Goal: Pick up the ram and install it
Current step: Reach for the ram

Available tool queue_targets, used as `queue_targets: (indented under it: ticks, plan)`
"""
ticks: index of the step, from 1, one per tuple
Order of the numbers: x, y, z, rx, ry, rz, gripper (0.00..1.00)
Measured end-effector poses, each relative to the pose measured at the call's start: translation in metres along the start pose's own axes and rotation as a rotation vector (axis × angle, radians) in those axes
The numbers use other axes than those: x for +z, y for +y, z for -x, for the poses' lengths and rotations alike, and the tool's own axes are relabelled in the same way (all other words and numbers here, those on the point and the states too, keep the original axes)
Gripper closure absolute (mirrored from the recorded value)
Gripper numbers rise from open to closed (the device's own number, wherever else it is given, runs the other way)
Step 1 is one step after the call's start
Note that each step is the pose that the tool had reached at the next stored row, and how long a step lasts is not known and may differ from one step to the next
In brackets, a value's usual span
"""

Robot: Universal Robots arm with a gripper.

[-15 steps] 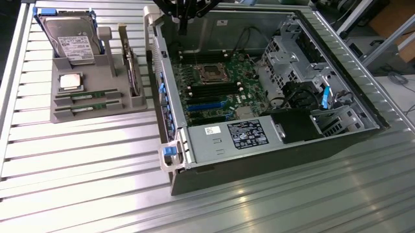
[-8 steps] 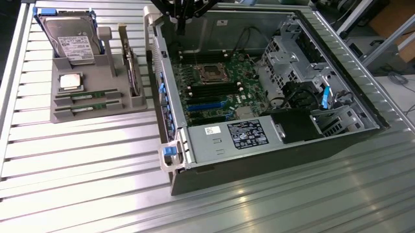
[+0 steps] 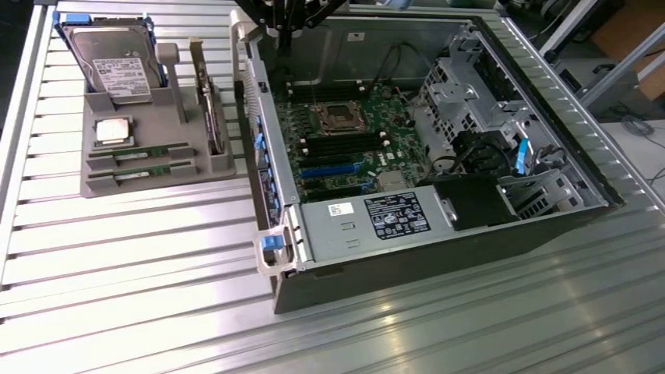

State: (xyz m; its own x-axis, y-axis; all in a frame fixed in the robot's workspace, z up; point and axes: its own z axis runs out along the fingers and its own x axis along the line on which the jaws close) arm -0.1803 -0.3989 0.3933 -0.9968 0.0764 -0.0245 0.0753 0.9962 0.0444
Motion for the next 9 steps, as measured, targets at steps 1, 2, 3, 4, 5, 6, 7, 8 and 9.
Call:
queue_targets:
  ticks: [1, 2, 3, 4, 5, 6, 7, 8, 9]
  plan:
    - [0.0000, 0.0000, -0.0004, 0.000, 0.0000, 0.0000, 0.89]
    - [-0.0001, 0.0000, -0.0007, 0.000, 0.0001, 0.0000, 0.89]
    - [0.0000, -0.0001, -0.0011, 0.000, 0.0000, 0.0000, 0.89]
    - [-0.0001, -0.0001, -0.0019, 0.000, 0.0000, 0.0000, 0.89]
    - [-0.0001, -0.0002, -0.0026, 0.000, 0.0000, 0.0000, 0.89]
    - [-0.0001, -0.0002, -0.0033, 0.000, 0.0000, 0.0000, 0.89]
    - [-0.0001, -0.0003, -0.0040, 0.000, 0.0001, 0.0000, 0.89]
    - [-0.0001, -0.0003, -0.0046, 0.000, 0.0000, 0.0000, 0.89]
    - [-0.0001, -0.0004, -0.0051, 0.000, 0.0000, 0.0000, 0.89]
